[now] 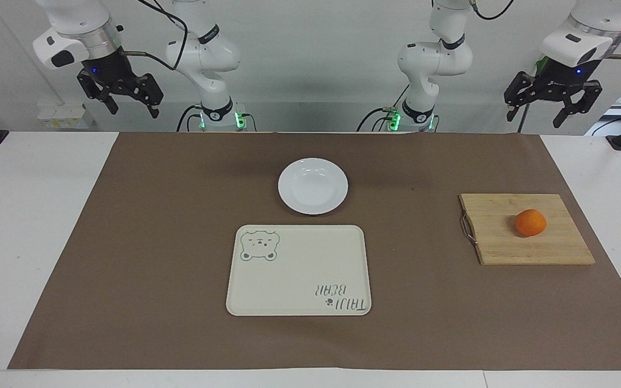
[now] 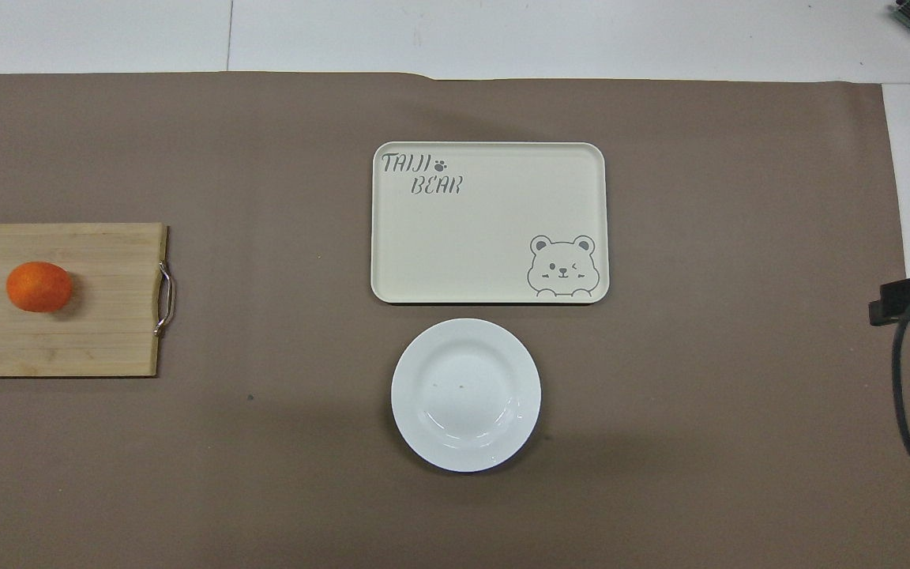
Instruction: Place orange and plate with both arms
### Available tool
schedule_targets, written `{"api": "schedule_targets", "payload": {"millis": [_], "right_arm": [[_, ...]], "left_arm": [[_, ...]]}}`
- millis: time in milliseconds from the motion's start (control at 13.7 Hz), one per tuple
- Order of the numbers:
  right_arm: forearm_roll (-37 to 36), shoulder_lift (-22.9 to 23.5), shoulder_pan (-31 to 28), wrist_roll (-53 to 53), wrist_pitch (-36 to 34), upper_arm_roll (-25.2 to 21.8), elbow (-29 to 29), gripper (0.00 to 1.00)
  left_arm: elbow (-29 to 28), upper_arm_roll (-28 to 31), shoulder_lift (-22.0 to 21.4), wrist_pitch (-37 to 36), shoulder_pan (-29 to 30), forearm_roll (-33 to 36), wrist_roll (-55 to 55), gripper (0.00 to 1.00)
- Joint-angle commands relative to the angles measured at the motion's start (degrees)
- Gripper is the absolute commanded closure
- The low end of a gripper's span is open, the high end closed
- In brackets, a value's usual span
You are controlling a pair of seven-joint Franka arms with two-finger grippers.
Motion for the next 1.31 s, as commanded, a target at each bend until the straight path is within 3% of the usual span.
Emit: {"api": "schedule_targets", "payload": {"millis": [0,1242], "right_arm": [[1.17,-1.26,-0.70,-1.31,-0.02,0.27,-1.15,0.00],[1.17,-1.26,-0.70,-1.31,-0.02,0.27,-1.15,0.00]], "left_arm": [[-0.70,-0.28,-0.95,-1.12,0.25,0.29,0.34,0.00],[-0.70,-0.28,-1.05,-0.77,0.42,0.29,0.34,0.00]]}}
